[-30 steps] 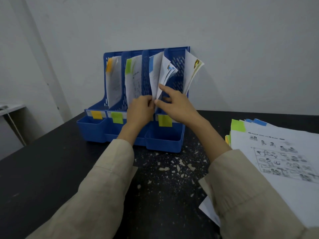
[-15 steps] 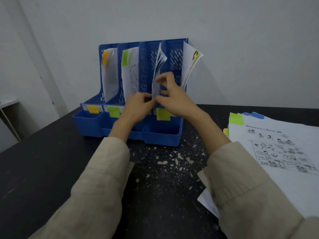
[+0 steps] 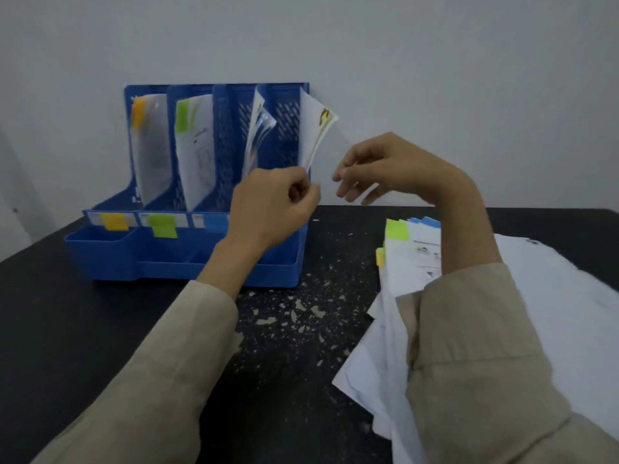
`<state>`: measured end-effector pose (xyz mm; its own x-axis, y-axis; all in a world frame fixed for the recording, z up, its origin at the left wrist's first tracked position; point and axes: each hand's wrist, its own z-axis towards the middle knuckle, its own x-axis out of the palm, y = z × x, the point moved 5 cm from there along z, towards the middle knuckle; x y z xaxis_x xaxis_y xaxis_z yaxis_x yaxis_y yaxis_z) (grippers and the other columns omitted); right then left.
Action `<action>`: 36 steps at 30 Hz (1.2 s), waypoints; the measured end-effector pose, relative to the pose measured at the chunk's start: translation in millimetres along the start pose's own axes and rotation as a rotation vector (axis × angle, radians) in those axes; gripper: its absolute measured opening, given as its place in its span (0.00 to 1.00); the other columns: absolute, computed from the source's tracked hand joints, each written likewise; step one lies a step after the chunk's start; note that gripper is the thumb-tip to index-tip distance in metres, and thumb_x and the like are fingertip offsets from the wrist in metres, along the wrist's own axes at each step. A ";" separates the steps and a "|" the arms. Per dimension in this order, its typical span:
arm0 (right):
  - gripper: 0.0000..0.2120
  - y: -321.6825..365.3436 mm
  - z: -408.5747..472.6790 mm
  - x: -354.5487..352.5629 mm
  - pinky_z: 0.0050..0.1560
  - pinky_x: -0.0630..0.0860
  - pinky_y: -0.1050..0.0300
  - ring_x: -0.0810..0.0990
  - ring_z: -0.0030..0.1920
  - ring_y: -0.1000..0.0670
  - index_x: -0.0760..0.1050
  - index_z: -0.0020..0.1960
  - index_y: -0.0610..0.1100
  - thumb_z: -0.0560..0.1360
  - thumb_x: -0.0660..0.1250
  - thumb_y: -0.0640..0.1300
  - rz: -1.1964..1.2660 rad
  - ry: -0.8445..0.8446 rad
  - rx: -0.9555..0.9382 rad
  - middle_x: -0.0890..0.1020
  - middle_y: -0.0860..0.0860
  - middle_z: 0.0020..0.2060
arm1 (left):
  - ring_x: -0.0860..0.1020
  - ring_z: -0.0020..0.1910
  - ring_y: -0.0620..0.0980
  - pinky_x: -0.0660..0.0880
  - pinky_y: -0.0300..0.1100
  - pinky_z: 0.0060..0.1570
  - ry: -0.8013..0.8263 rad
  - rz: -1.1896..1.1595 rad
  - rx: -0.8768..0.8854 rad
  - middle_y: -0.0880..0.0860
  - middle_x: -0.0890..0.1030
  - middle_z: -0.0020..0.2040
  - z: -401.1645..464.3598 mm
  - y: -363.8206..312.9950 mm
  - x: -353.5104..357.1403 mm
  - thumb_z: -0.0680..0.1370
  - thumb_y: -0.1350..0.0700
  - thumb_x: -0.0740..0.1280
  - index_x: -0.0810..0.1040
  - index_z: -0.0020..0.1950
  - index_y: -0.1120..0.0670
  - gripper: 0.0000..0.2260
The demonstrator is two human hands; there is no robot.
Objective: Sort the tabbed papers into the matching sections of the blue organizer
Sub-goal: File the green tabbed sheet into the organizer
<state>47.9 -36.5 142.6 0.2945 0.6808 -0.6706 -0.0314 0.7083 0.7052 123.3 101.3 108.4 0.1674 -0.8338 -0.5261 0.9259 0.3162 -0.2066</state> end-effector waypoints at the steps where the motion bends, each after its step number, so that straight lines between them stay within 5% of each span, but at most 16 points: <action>1: 0.06 -11.4 -4.7 -9.4 0.45 0.80 0.56 0.83 0.42 0.50 0.78 0.51 0.40 0.78 0.63 0.40 -0.008 -0.010 0.069 0.84 0.46 0.42 | 0.72 0.27 0.46 0.70 0.42 0.29 0.057 -0.053 0.011 0.45 0.72 0.27 -2.0 -8.7 8.3 0.75 0.48 0.62 0.75 0.34 0.53 0.12; 7: 0.10 -109.8 -48.8 -61.1 0.46 0.78 0.53 0.80 0.41 0.50 0.77 0.54 0.37 0.76 0.67 0.42 -0.054 -0.229 0.511 0.83 0.44 0.44 | 0.78 0.45 0.45 0.77 0.50 0.46 0.591 -0.244 0.090 0.45 0.81 0.46 -33.1 -48.3 74.9 0.75 0.45 0.62 0.80 0.50 0.49 0.12; 11: 0.20 -176.6 -98.5 -86.8 0.57 0.74 0.44 0.77 0.56 0.42 0.73 0.61 0.35 0.73 0.71 0.43 -0.070 -0.420 0.872 0.78 0.41 0.58 | 0.71 0.62 0.43 0.69 0.45 0.62 0.845 -0.234 0.143 0.43 0.72 0.64 -59.0 -57.9 108.3 0.78 0.44 0.62 0.74 0.63 0.45 0.15; 15: 0.30 -209.7 -132.1 -92.4 0.62 0.70 0.40 0.72 0.63 0.36 0.65 0.69 0.34 0.73 0.72 0.44 -0.038 -0.533 1.067 0.72 0.38 0.65 | 0.61 0.71 0.44 0.59 0.42 0.68 0.974 -0.194 0.153 0.45 0.61 0.74 -77.0 -58.3 122.5 0.78 0.43 0.61 0.68 0.69 0.43 0.20; 19: 0.32 -221.7 -135.2 -94.3 0.59 0.73 0.43 0.76 0.48 0.41 0.65 0.68 0.34 0.69 0.75 0.41 0.027 -0.600 1.080 0.73 0.40 0.54 | 0.56 0.74 0.44 0.52 0.39 0.69 1.013 -0.192 0.137 0.46 0.57 0.76 -84.9 -59.9 125.3 0.79 0.41 0.59 0.63 0.72 0.40 0.22; 23: 0.34 -222.1 -133.7 -93.5 0.57 0.72 0.44 0.74 0.61 0.37 0.66 0.66 0.33 0.66 0.77 0.41 -0.039 -0.595 1.086 0.74 0.38 0.62 | 0.53 0.75 0.45 0.47 0.50 0.74 1.054 -0.129 0.146 0.46 0.53 0.78 -88.0 -61.8 127.5 0.78 0.37 0.54 0.57 0.74 0.37 0.24; 27: 0.31 -224.7 -138.5 -96.9 0.59 0.74 0.44 0.75 0.60 0.38 0.71 0.63 0.34 0.64 0.79 0.40 -0.019 -0.674 1.072 0.76 0.39 0.60 | 0.49 0.76 0.45 0.40 0.51 0.72 1.099 -0.080 0.138 0.46 0.49 0.78 -91.9 -61.7 129.7 0.77 0.36 0.51 0.52 0.74 0.35 0.25; 32: 0.10 -215.8 -138.5 -103.2 0.53 0.73 0.54 0.78 0.49 0.45 0.77 0.44 0.42 0.67 0.77 0.42 -0.097 -0.816 0.838 0.81 0.41 0.52 | 0.48 0.76 0.45 0.38 0.52 0.72 1.110 -0.078 0.127 0.46 0.48 0.78 -93.4 -61.9 130.5 0.77 0.35 0.50 0.49 0.74 0.34 0.25; 36: 0.09 -203.6 -133.5 -105.1 0.51 0.72 0.58 0.76 0.44 0.48 0.80 0.52 0.37 0.73 0.71 0.39 -0.092 -0.933 0.645 0.82 0.41 0.49 | 0.47 0.76 0.44 0.38 0.53 0.73 1.108 -0.072 0.132 0.46 0.48 0.78 -94.7 -62.6 130.0 0.77 0.35 0.50 0.46 0.74 0.34 0.26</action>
<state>-104.2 -227.3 38.7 0.8749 0.0353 -0.4831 0.4448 0.3362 0.8301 55.0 15.9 -25.2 -0.2218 0.0364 -0.9744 0.9609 0.1783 -0.2121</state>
